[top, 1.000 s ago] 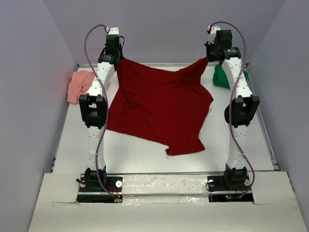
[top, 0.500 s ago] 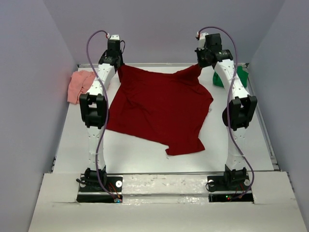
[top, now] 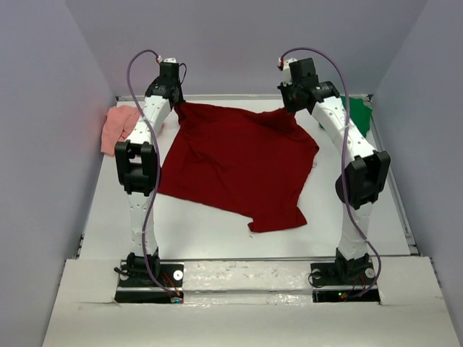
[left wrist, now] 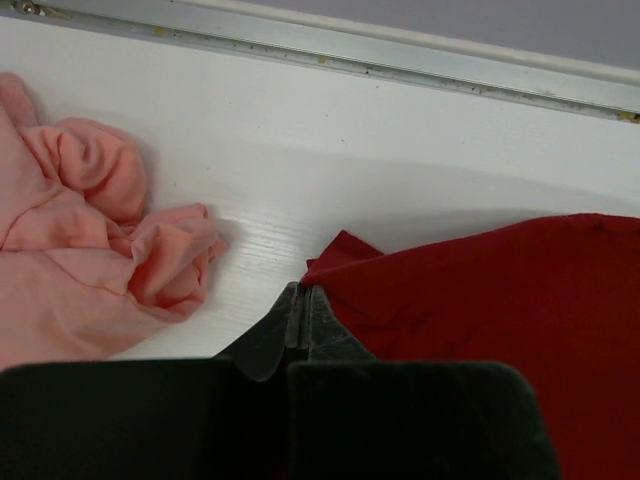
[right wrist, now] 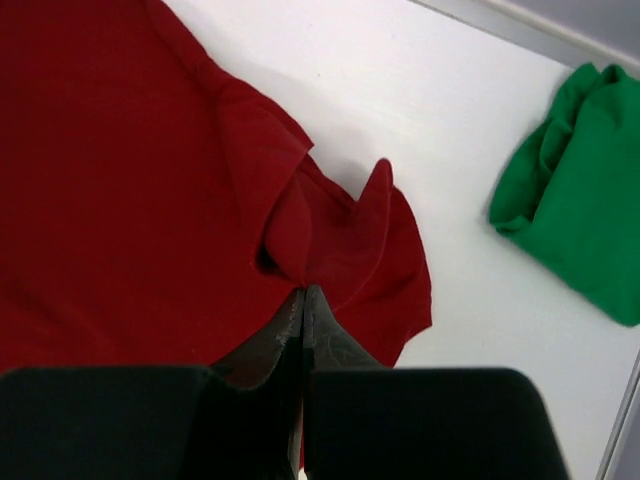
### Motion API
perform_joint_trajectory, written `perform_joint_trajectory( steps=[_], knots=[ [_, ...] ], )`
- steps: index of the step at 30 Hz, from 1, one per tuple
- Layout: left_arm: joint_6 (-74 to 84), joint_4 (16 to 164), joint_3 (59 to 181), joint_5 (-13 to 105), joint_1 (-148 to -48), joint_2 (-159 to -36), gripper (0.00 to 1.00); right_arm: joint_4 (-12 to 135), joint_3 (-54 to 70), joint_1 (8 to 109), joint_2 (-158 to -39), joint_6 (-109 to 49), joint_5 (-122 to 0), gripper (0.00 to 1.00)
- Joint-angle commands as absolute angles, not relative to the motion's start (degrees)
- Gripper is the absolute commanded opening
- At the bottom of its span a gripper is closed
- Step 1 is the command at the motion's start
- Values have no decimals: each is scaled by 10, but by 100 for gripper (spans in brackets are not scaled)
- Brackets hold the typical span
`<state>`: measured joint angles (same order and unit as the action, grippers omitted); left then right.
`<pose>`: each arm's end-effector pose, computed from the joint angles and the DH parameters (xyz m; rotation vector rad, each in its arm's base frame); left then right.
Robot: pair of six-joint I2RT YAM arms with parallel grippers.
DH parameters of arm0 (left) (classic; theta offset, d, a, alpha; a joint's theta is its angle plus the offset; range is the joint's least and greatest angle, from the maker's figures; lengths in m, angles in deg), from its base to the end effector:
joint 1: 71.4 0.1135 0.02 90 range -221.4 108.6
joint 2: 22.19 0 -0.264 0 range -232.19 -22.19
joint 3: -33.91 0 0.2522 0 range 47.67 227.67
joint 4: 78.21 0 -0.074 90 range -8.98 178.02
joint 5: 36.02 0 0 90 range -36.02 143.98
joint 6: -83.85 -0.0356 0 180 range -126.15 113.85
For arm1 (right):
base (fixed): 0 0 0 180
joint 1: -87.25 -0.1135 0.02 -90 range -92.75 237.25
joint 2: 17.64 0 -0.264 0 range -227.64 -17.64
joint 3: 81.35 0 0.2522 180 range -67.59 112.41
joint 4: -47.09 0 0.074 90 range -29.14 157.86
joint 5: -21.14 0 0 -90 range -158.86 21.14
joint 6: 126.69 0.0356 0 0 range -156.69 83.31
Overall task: Fold and stack the t-shirts
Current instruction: Fold the flattened tshirt in 1/3 of the way
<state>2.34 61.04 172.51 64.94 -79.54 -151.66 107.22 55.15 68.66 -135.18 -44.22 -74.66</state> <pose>0.5252 -0.0683 0.3002 -0.1195 2.1082 0.0298 0.4399 0.1442 0.3575 -0.4650 2.2371 -0.0153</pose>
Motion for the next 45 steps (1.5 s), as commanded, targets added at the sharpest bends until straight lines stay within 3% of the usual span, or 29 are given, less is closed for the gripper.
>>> perform_joint_trajectory(
  steps=[1, 10, 24, 25, 26, 27, 32, 33, 37, 45],
  knots=[
    [28, 582, 1700, 666, -796, -1446, 0, 1077, 514, 649, -1297, -398, -784, 0],
    [58, 566, 1590, 755, -797, -1380, 0, 1097, 440, 601, -1244, -328, -823, 0],
    [127, 494, 1574, 799, -797, -1404, 0, 1189, 389, 569, -1209, -245, -913, 0],
    [128, 492, 1574, 799, -796, -1404, 16, 1190, 379, 569, -1208, -236, -921, 0],
    [129, 491, 1570, 800, -797, -1402, 24, 1190, 368, 569, -1207, -231, -922, 0],
    [130, 499, 1560, 796, -796, -1396, 42, 1190, 353, 569, -1206, -223, -920, 0],
    [127, 514, 1535, 779, -797, -1376, 55, 1194, 320, 569, -1201, -186, -930, 0],
    [130, 511, 1534, 783, -797, -1377, 67, 1194, 317, 569, -1199, -174, -929, 0],
    [138, 514, 1516, 788, -798, -1364, 70, 1204, 298, 569, -1192, -142, -922, 11],
    [137, 523, 1505, 795, -799, -1338, 70, 1219, 209, 549, -1143, -95, -918, 15]
  ],
)
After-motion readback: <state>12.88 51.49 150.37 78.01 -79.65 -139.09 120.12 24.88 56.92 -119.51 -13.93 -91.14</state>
